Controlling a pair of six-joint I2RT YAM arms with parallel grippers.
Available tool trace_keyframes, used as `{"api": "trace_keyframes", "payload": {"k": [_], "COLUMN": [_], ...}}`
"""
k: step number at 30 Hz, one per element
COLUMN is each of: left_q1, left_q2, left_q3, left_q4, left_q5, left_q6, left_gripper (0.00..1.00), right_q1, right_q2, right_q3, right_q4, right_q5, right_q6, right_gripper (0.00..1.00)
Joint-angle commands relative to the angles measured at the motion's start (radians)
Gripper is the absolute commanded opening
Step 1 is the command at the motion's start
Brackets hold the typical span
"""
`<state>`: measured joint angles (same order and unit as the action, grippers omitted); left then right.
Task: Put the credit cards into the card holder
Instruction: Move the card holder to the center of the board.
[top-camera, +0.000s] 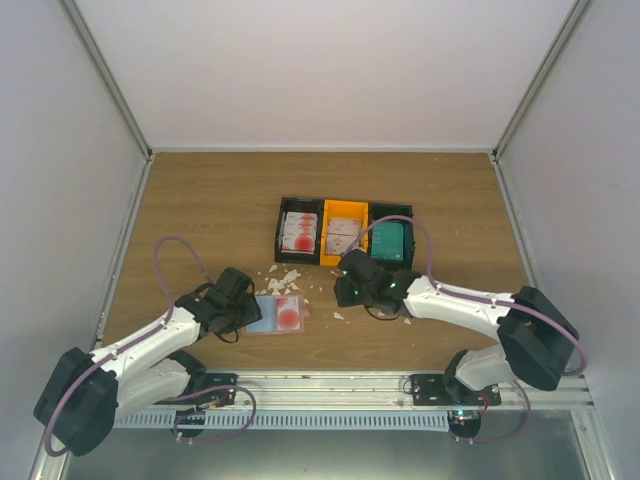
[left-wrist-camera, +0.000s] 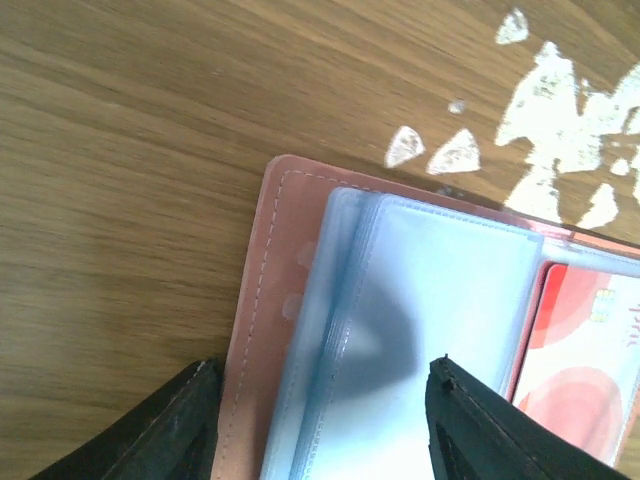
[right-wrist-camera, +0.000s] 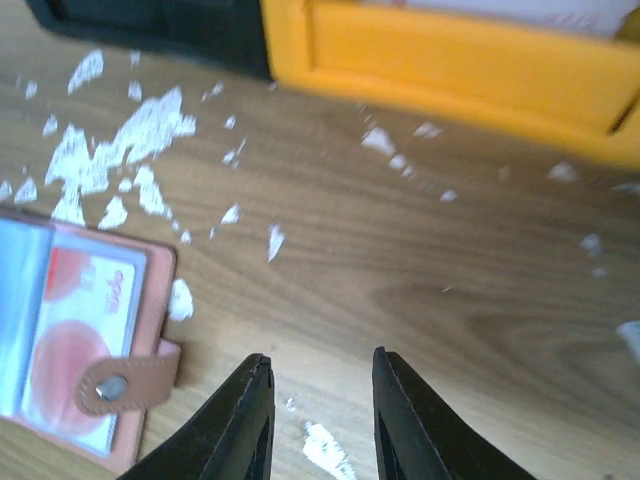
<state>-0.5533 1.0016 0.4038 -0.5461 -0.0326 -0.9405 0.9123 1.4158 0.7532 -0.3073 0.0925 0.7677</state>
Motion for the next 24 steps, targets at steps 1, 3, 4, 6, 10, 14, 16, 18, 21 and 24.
{"api": "trace_keyframes", "payload": {"k": [1,3,4,6,10,14,16,18,21,24], "left_q1": [0.003,0.003,0.001,0.000,-0.003,-0.007,-0.007,-0.009,-0.008,-0.004], "left_q2": [0.025,0.044,0.057,0.081,0.134,0.196,0.218,0.225,0.186,0.112], "left_q3": [-0.036,-0.039,-0.041,-0.044,-0.037,-0.016,-0.004,0.011,0.022,0.036], "left_q4": [0.091,0.135,0.159,0.210,0.302,0.372,0.399,0.398,0.354,0.307], "left_q5": [0.132,0.173,0.197,0.239,0.302,0.344,0.342,0.304,0.182,0.068], "left_q6": [0.024,0.037,0.043,0.054,0.077,0.095,0.096,0.087,0.047,0.020], "left_gripper": [0.57,0.56,0.56,0.55,0.55,0.55,0.56,0.58,0.60,0.63], "right_q1": [-0.074,-0.110,-0.128,-0.167,-0.221,-0.225,-0.224,-0.214,-0.178,-0.145], "right_q2": [-0.045,-0.042,-0.039,-0.030,-0.022,0.009,0.040,0.078,0.153,0.256], "right_q3": [0.019,0.046,0.061,0.095,0.153,0.236,0.296,0.344,0.416,0.507], "right_q4": [-0.040,-0.058,-0.067,-0.090,-0.106,-0.110,-0.108,-0.086,-0.059,-0.083], "right_q5": [0.047,0.027,0.013,-0.013,-0.084,-0.164,-0.205,-0.262,-0.294,-0.277], "right_q6": [-0.054,-0.119,-0.153,-0.230,-0.390,-0.533,-0.583,-0.621,-0.710,-0.790], "right_gripper": [0.29,0.29,0.29,0.30,0.31,0.33,0.38,0.42,0.48,0.50]}}
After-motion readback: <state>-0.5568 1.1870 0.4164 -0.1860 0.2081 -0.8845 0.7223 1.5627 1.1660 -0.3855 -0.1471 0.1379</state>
